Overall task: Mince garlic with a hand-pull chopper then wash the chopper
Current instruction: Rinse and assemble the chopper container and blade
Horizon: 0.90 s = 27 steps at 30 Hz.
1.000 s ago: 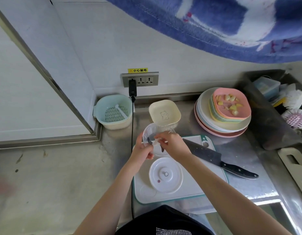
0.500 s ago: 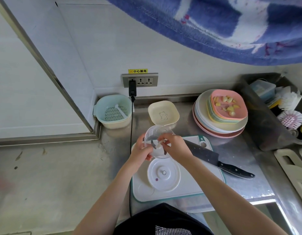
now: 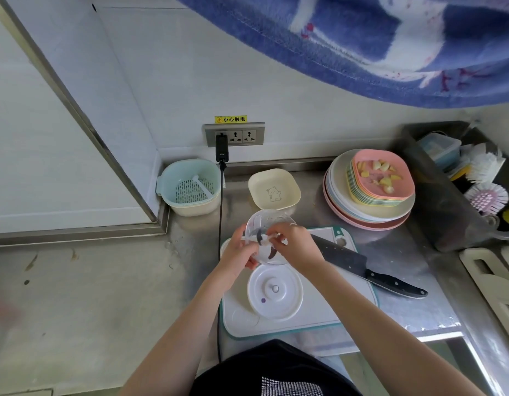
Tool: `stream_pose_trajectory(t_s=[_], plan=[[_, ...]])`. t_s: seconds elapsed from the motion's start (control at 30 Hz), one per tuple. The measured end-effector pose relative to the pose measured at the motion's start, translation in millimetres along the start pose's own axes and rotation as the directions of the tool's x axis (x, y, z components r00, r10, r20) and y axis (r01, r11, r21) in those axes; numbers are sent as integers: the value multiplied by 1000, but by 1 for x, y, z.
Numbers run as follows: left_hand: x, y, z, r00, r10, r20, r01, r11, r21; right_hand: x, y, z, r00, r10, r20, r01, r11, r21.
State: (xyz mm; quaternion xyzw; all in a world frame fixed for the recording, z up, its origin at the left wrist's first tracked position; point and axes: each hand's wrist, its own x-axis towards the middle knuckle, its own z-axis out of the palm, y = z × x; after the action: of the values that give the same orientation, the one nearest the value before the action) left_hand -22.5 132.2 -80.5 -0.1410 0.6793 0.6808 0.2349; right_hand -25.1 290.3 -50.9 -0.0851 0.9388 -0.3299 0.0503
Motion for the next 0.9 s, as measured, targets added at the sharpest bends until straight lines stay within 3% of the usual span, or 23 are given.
stream_pose_trajectory(t_s=[0.17,0.27,0.47,0.5,0.6,0.7,0.8,0.9], plan=[[-1,-1,1,1000,-5,-5,5,1000,16,4,-5,-4,997,61,53,-59,998,-38],[-3,-3,2,1000,-6,17,5,999,36,10,-8,-6,980,136,145,-113,981,-161],[-1,-7,1,999,-30,22,30,999,17,11,-11,-4,972,147,182,-96,960,-263],[-2,-6,0,999,-33,24,33,999,4,9,-9,-3,985,99,141,-64,970,-234],[-4,-3,-6,999,-54,6,55,997,-55,-4,3,-4,984,-71,-161,60,995,-75],[-2,-9,-19,990,-84,-117,70,990,-125,-28,19,-5,974,-91,-209,77,994,-73],[3,-14,-27,977,-73,-199,44,988,-147,-45,28,9,999,47,-10,-48,989,-143],[9,-17,-27,962,-55,-266,24,993,-117,-48,26,30,915,178,362,-79,959,-271]])
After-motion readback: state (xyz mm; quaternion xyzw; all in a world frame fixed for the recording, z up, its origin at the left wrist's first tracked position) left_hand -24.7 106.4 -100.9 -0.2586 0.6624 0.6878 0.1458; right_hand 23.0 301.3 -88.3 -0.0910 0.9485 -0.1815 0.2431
